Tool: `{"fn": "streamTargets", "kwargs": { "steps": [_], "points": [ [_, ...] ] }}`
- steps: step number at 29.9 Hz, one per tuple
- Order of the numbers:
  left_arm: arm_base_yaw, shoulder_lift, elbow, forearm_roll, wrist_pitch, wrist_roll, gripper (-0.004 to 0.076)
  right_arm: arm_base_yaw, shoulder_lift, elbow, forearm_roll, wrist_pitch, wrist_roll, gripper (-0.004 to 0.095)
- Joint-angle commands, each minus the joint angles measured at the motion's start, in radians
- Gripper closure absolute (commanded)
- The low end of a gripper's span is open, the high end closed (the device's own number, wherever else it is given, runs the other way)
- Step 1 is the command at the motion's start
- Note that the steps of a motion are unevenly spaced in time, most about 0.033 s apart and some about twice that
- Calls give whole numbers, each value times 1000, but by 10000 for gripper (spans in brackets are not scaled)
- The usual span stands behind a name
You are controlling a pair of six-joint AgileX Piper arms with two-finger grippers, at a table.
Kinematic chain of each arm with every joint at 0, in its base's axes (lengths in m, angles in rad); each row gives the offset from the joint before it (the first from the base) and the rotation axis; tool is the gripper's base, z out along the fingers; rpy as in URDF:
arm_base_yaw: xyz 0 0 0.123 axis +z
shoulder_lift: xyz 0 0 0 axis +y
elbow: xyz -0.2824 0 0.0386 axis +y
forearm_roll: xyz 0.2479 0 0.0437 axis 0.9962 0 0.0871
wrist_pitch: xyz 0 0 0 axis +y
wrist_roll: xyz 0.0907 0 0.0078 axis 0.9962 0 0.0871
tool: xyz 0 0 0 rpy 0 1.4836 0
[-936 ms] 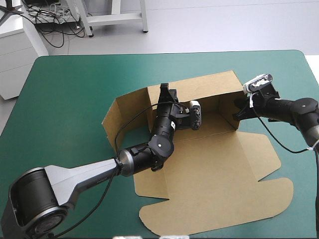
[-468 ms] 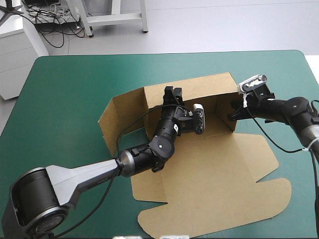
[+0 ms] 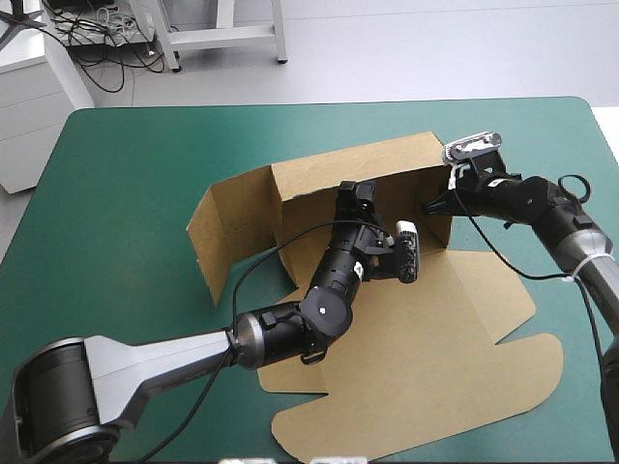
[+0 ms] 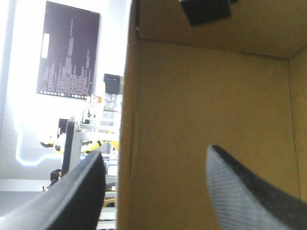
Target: Fold the box
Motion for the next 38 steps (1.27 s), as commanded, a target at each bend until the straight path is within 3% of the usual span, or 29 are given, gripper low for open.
{"fn": "streamTargets", "kwargs": {
  "steps": [1,7,11,13,18,22,26,29,33,38],
  "points": [
    [-60,-113,-28,98,105,-12,320,1,-9,-55,-126,5,131,908],
    [-155,-232,-28,98,161,-5,362,1,-9,-104,-158,83,195,908],
    [-158,-321,-28,98,234,-5,558,1,-22,-157,-162,195,238,908],
    [-131,-369,-28,96,272,-5,733,1,-40,-189,-162,245,266,908],
    [21,-513,-28,-23,212,-25,723,1,-99,-255,-177,375,339,908],
    [223,-612,-28,-209,132,-25,723,1,-120,-294,-212,513,425,908],
    [445,-662,-28,-362,119,-11,723,1,-105,-297,-229,624,464,908],
    [589,-671,-28,-513,69,53,723,1,-75,-297,-229,629,474,908],
    [798,-653,-28,-824,-8,255,723,1,-13,-299,-229,611,479,908],
    [988,-619,-28,-1076,-11,410,723,1,71,-301,-229,554,475,900]
  ]
}}
